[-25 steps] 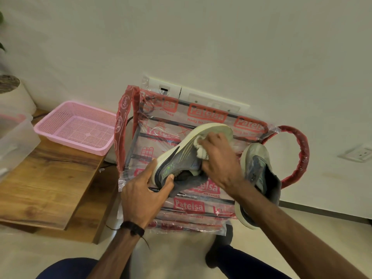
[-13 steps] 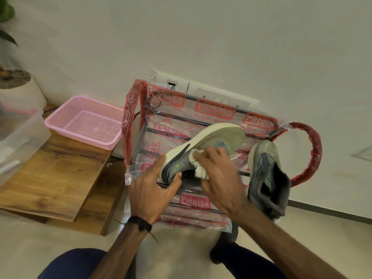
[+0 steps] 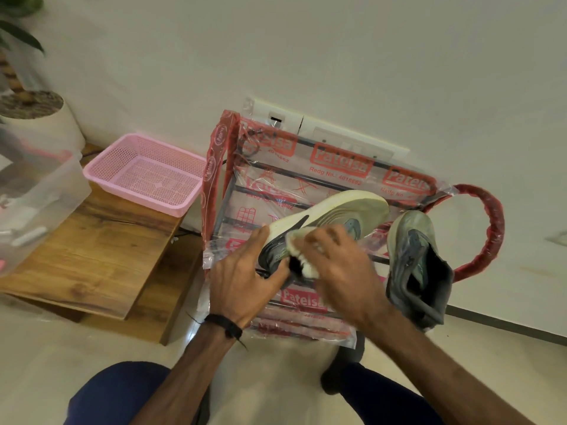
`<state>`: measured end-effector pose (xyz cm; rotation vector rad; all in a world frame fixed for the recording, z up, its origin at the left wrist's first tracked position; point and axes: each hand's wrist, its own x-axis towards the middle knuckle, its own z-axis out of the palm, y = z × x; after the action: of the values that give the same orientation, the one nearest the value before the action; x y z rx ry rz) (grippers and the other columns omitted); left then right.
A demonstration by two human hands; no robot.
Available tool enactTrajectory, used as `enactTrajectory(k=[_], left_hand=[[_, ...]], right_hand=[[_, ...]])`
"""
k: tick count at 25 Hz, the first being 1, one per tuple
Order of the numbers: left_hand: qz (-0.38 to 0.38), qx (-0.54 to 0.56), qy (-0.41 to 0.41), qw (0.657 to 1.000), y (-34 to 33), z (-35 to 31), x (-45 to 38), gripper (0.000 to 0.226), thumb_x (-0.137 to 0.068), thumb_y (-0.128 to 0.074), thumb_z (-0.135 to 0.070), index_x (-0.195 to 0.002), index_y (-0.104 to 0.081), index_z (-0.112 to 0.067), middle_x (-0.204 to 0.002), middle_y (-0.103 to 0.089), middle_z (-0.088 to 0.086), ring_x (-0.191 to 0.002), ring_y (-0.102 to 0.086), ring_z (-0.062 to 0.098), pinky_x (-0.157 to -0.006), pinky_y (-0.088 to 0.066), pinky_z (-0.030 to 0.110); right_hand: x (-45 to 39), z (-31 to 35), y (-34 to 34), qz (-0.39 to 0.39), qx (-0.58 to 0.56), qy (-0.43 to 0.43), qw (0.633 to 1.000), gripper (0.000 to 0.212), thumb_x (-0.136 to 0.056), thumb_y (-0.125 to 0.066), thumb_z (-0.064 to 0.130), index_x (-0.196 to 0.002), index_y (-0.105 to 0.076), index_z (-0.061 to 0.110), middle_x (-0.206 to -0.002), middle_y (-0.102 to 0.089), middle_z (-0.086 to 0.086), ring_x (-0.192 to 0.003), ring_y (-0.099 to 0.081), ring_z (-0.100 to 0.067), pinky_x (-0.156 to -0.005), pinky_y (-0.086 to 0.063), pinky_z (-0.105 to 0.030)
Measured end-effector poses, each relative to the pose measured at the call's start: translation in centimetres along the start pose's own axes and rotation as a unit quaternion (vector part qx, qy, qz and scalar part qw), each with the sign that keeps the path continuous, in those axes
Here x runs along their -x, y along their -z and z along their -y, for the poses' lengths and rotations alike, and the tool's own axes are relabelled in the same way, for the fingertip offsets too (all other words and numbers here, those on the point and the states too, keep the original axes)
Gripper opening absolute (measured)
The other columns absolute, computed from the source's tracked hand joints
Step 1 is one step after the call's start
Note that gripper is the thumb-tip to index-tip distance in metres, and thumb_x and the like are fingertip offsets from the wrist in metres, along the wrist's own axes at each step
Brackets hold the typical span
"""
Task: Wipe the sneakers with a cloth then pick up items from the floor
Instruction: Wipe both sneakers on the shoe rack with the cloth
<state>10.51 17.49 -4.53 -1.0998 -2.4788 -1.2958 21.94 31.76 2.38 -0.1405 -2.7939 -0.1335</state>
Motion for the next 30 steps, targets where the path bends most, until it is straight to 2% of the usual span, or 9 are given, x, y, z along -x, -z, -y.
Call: enactTrajectory(k=[3,6,8,11,17,21,25,28,30], left_hand=[[-0.01,0.0,0.009,1.0,0.2,-0.3,0.0,0.069,-0.084,-0.055,-0.059,-0.137,-0.057,-0.014,-0.12,-0.072,0.007,-0.093,-0.074,0.023,-0.071,-0.063,0.037],[0.064,-0.019,0.031,0.997,0.2,0.5,0.0,0.094,-0.082,-0.044,-0.077,-0.154,-0.037,-0.017,-0.152,-0.048,0.005,-0.133,-0.052,0.017,-0.102,-0.045,0.035],[0.114,-0.024,-0.004,0.993,-0.1,0.5,0.4,0.107,-0.078,-0.05,-0.08,-0.159,-0.02,-0.017,-0.163,-0.028,0.003,-0.144,-0.032,0.012,-0.109,-0.033,0.032],[0.084,0.005,-0.017,0.996,-0.5,0.1,0.7,0.096,-0.08,-0.069,-0.056,-0.156,-0.031,-0.013,-0.155,-0.04,0.009,-0.136,-0.047,0.023,-0.099,-0.046,0.034],[0.044,0.012,-0.057,0.997,-0.8,0.2,0.7,0.073,-0.087,-0.059,-0.043,-0.15,-0.043,-0.009,-0.147,-0.052,0.014,-0.129,-0.055,0.029,-0.093,-0.049,0.038],[0.047,0.024,-0.038,0.998,-1.4,0.2,0.7,0.084,-0.078,-0.084,-0.026,-0.15,-0.043,-0.009,-0.147,-0.052,0.013,-0.133,-0.052,0.026,-0.105,-0.044,0.044],[0.053,0.037,-0.058,0.996,-1.0,0.1,0.5,0.077,-0.083,-0.075,-0.029,-0.15,-0.042,-0.009,-0.147,-0.052,0.014,-0.133,-0.051,0.027,-0.106,-0.041,0.043],[0.065,0.034,-0.025,0.997,-1.2,0.3,0.7,0.087,-0.078,-0.085,-0.023,-0.152,-0.04,-0.011,-0.149,-0.05,0.012,-0.135,-0.051,0.027,-0.107,-0.046,0.047],[0.062,0.039,-0.024,0.997,-1.0,0.2,0.7,0.081,-0.082,-0.08,-0.03,-0.15,-0.042,-0.009,-0.147,-0.052,0.013,-0.134,-0.052,0.028,-0.105,-0.046,0.046]], right_hand=[[-0.6,-2.4,0.0,-0.04,-0.027,-0.177,0.983,0.055,-0.074,-0.065,0.001,-0.129,-0.065,0.008,-0.114,-0.062,-0.013,-0.106,-0.053,-0.034,-0.082,-0.055,-0.049],[-0.2,-1.4,-0.6,-0.009,-0.005,-0.06,0.998,0.055,-0.072,-0.067,0.001,-0.126,-0.066,0.007,-0.114,-0.063,-0.013,-0.107,-0.052,-0.032,-0.084,-0.051,-0.042],[-1.0,-1.8,-0.8,-0.02,-0.045,-0.114,0.992,0.058,-0.071,-0.072,-0.003,-0.127,-0.066,0.009,-0.113,-0.061,-0.01,-0.106,-0.049,-0.029,-0.087,-0.045,-0.037],[-1.7,-1.2,-0.8,-0.04,-0.063,-0.186,0.98,0.057,-0.072,-0.067,-0.002,-0.128,-0.067,0.01,-0.113,-0.062,-0.009,-0.106,-0.048,-0.028,-0.087,-0.046,-0.038],[0.3,0.5,1.0,0.033,0.005,0.089,0.995,0.052,-0.073,-0.073,0.01,-0.124,-0.068,0.011,-0.115,-0.066,-0.009,-0.109,-0.055,-0.03,-0.084,-0.055,-0.043],[-0.5,-2.1,1.4,-0.016,-0.026,-0.107,0.994,0.056,-0.069,-0.075,-0.003,-0.123,-0.068,0.007,-0.115,-0.066,-0.013,-0.108,-0.053,-0.034,-0.088,-0.055,-0.049],[1.8,0.4,1.1,0.017,-0.009,0.076,0.997,0.052,-0.071,-0.071,0.004,-0.123,-0.069,0.01,-0.116,-0.067,-0.009,-0.109,-0.05,-0.027,-0.083,-0.052,-0.037],[0.2,-1.2,0.6,-0.029,-0.057,-0.11,0.992,0.055,-0.07,-0.077,-0.003,-0.123,-0.07,0.008,-0.117,-0.066,-0.011,-0.11,-0.051,-0.032,-0.085,-0.055,-0.046],[0.6,-0.5,0.5,-0.01,-0.04,-0.071,0.997,0.055,-0.07,-0.078,-0.003,-0.123,-0.069,0.008,-0.117,-0.066,-0.01,-0.11,-0.053,-0.032,-0.085,-0.054,-0.042]])
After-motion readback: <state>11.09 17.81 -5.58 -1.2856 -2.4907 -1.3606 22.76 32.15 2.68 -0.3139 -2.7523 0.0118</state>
